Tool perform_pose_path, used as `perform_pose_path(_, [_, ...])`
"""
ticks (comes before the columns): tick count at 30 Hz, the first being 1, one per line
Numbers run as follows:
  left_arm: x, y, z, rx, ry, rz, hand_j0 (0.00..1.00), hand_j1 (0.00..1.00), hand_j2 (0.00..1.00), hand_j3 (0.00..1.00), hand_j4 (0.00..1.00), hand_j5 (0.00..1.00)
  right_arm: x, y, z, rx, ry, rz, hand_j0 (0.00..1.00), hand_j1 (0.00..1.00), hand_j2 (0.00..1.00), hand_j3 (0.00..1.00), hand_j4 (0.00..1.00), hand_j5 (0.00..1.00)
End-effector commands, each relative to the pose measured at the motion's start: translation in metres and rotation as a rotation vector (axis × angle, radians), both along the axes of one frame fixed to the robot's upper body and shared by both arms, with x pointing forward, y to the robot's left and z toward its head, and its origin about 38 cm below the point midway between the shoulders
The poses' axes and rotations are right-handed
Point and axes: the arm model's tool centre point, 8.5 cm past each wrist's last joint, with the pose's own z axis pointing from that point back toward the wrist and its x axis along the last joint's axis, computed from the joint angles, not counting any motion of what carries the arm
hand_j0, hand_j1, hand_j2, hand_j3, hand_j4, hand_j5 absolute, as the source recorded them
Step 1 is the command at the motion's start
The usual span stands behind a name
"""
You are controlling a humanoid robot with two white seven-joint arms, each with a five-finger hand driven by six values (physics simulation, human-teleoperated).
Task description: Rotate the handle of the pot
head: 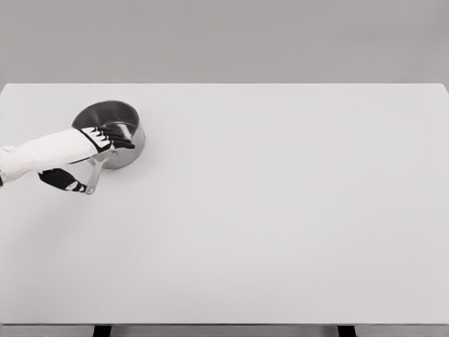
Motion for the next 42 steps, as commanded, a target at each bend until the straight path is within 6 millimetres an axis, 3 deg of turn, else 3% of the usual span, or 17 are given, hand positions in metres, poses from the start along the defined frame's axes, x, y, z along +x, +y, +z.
perform_pose_path(1, [0.0,-0.003,-0.002,-0.008,0.006,-0.006,1.0,1.0,1.0,1.0,1.0,1.0,0.0,0.0,0.0,0.0,0.0,-0.001,1.0,1.0,1.0,1.0,1.0,1.0])
perform_pose_path(8, [0.005,-0.004,0.006,-0.014,-0.015,-0.003,1.0,1.0,1.0,1.0,1.0,1.0,-0.004,-0.001,0.0,-0.005,0.007,-0.002,1.0,1.0,1.0,1.0,1.0,1.0])
perform_pose_path(14, [0.02,0.03,0.006,-0.007,-0.004,0.094,1.0,1.0,1.0,1.0,1.0,1.0,-0.006,-0.002,0.0,-0.006,0.011,-0.002,1.0,1.0,1.0,1.0,1.0,1.0])
perform_pose_path(16, [0.028,0.047,0.023,0.004,-0.023,0.132,1.0,1.0,1.0,1.0,1.0,1.0,-0.01,-0.001,0.0,-0.004,0.016,-0.003,1.0,1.0,1.0,1.0,1.0,1.0])
perform_pose_path(18, [0.03,0.048,0.047,-0.055,-0.047,0.123,1.0,1.0,1.0,1.0,1.0,1.0,-0.01,-0.001,0.0,-0.004,0.016,-0.003,1.0,1.0,1.0,1.0,1.0,1.0])
perform_pose_path(22, [0.023,-0.005,0.051,-0.071,-0.07,-0.023,1.0,1.0,1.0,1.0,1.0,1.0,-0.01,-0.001,0.0,-0.004,0.019,-0.003,1.0,1.0,1.0,1.0,1.0,1.0])
perform_pose_path(23, [0.015,-0.026,0.061,-0.086,-0.094,-0.079,1.0,1.0,1.0,1.0,1.0,1.0,-0.009,-0.001,0.0,-0.005,0.016,-0.003,1.0,1.0,1.0,1.0,1.0,1.0])
perform_pose_path(27, [0.005,-0.057,0.073,-0.244,-0.021,-0.171,1.0,1.0,1.0,1.0,1.0,1.0,-0.009,-0.001,0.0,-0.004,0.017,-0.001,1.0,1.0,1.0,1.0,1.0,1.0])
perform_pose_path(28, [0.013,-0.05,0.062,-0.239,0.061,-0.067,1.0,1.0,1.0,1.0,1.0,1.0,-0.011,-0.001,0.0,-0.005,0.02,-0.003,1.0,1.0,1.0,1.0,1.0,1.0])
perform_pose_path(30, [0.01,-0.063,0.051,-0.21,0.125,-0.048,1.0,1.0,1.0,1.0,1.0,1.0,-0.01,-0.001,0.0,-0.004,0.016,-0.003,1.0,1.0,1.0,1.0,1.0,1.0])
perform_pose_path(36, [-0.012,-0.06,0.059,-0.171,0.011,-0.264,1.0,1.0,1.0,1.0,1.0,1.0,-0.01,-0.001,0.0,-0.005,0.017,-0.003,1.0,1.0,1.0,1.0,1.0,1.0])
perform_pose_path(38, [-0.012,-0.058,0.048,-0.08,-0.008,-0.254,1.0,1.0,1.0,1.0,1.0,1.0,-0.009,-0.001,0.0,-0.004,0.017,-0.003,1.0,1.0,1.0,1.0,1.0,1.0])
perform_pose_path(42, [-0.015,-0.039,0.051,0.002,-0.018,-0.236,1.0,1.0,1.0,1.0,1.0,1.0,-0.011,-0.001,0.0,-0.005,0.02,-0.004,1.0,1.0,1.0,1.0,1.0,1.0])
